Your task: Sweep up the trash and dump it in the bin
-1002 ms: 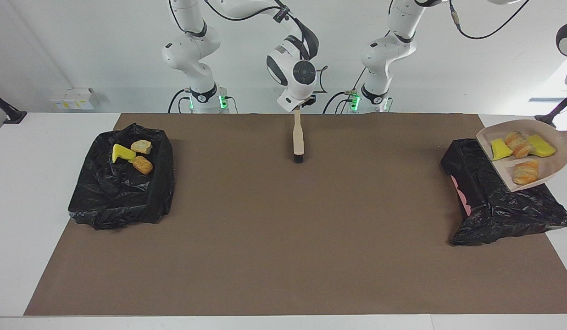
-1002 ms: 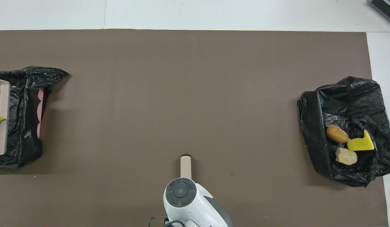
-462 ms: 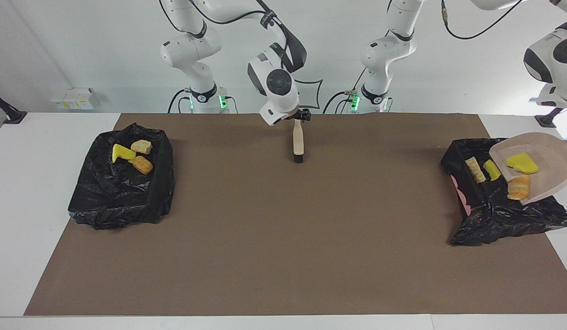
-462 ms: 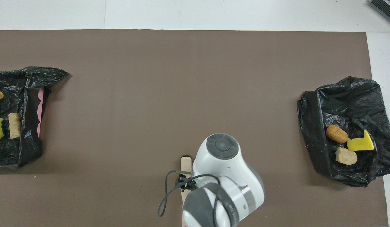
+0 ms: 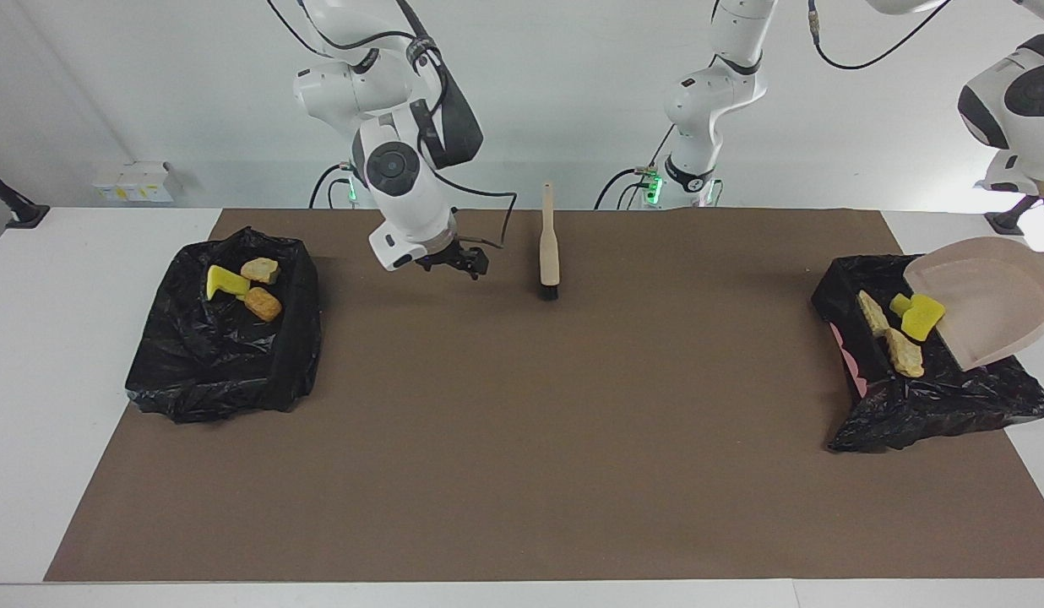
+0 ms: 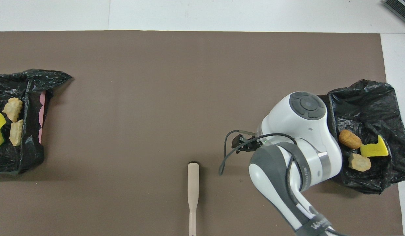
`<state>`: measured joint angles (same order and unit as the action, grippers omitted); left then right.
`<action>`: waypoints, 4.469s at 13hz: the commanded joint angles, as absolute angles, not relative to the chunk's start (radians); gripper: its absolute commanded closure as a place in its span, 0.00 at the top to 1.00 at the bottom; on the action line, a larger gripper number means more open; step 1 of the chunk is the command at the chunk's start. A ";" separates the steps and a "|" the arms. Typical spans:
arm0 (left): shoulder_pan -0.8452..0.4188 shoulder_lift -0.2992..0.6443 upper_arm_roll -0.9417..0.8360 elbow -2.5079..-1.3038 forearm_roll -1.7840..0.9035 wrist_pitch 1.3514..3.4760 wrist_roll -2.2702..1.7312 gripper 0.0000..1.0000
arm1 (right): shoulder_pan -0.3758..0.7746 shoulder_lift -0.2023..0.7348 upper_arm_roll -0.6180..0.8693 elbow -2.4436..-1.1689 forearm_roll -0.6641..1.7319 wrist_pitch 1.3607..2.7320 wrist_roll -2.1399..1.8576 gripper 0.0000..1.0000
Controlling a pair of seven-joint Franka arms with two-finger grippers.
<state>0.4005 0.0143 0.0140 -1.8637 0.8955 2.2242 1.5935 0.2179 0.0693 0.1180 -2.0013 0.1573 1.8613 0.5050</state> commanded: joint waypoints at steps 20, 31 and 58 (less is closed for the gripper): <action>0.218 -0.061 0.002 -1.853 0.450 1.919 1.464 0.00 | -0.023 -0.043 0.055 -1.580 -0.051 1.430 0.210 1.00; -0.173 -0.101 0.002 -1.862 0.212 1.615 0.594 0.00 | -0.029 -0.040 0.055 -1.575 -0.043 1.483 0.216 1.00; -0.704 0.324 0.008 -1.810 -0.034 2.188 -0.673 0.10 | -0.029 -0.041 0.043 -1.574 -0.044 1.471 0.112 1.00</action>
